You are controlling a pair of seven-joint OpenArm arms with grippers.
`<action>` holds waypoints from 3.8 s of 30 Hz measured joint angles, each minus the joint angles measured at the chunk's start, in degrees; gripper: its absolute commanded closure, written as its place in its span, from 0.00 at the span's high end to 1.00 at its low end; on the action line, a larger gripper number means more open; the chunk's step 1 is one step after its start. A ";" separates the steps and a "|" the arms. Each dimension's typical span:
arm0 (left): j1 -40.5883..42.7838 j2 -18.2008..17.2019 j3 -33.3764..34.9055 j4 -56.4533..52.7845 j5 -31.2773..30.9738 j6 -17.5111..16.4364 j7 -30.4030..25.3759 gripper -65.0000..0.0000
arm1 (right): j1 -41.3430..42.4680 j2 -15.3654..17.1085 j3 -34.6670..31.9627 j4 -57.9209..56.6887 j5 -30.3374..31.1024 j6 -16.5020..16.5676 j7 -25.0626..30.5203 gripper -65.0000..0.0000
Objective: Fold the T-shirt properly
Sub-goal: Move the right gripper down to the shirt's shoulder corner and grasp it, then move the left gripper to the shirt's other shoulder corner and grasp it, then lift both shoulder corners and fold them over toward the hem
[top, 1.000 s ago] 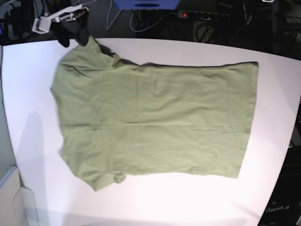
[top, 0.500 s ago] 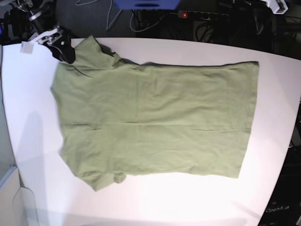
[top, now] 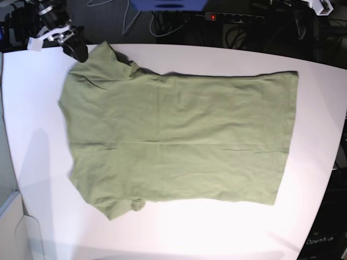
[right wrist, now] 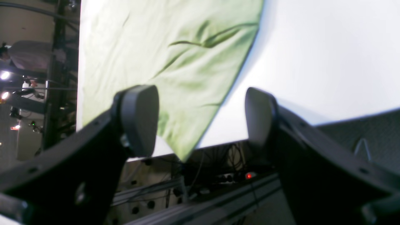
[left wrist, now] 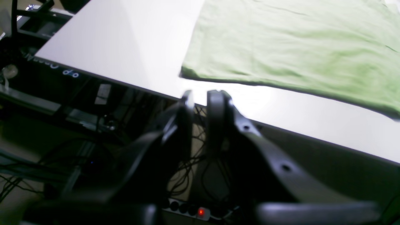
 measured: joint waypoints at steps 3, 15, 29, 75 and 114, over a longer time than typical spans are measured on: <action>-0.57 0.00 -0.04 -0.04 0.00 -0.09 0.11 0.12 | 0.20 0.02 -2.25 0.00 0.26 0.24 0.63 0.65; -0.50 0.02 -0.04 -0.59 0.00 -0.09 0.17 0.12 | 3.10 0.02 -8.22 0.02 -0.48 1.05 0.39 0.62; -0.42 -0.46 -0.20 -0.28 -0.09 -0.07 0.33 0.12 | 5.84 0.33 -8.22 -2.60 -0.68 0.39 -0.63 0.01; -27.12 -5.99 -5.14 -14.60 -26.58 -7.61 38.69 0.57 | 9.18 1.46 -8.11 -5.27 -0.50 0.55 -5.25 0.01; -31.47 -5.38 -5.77 -6.10 -26.75 -7.17 47.93 0.04 | 11.17 5.49 -8.50 -1.53 -1.14 -1.36 -9.40 0.01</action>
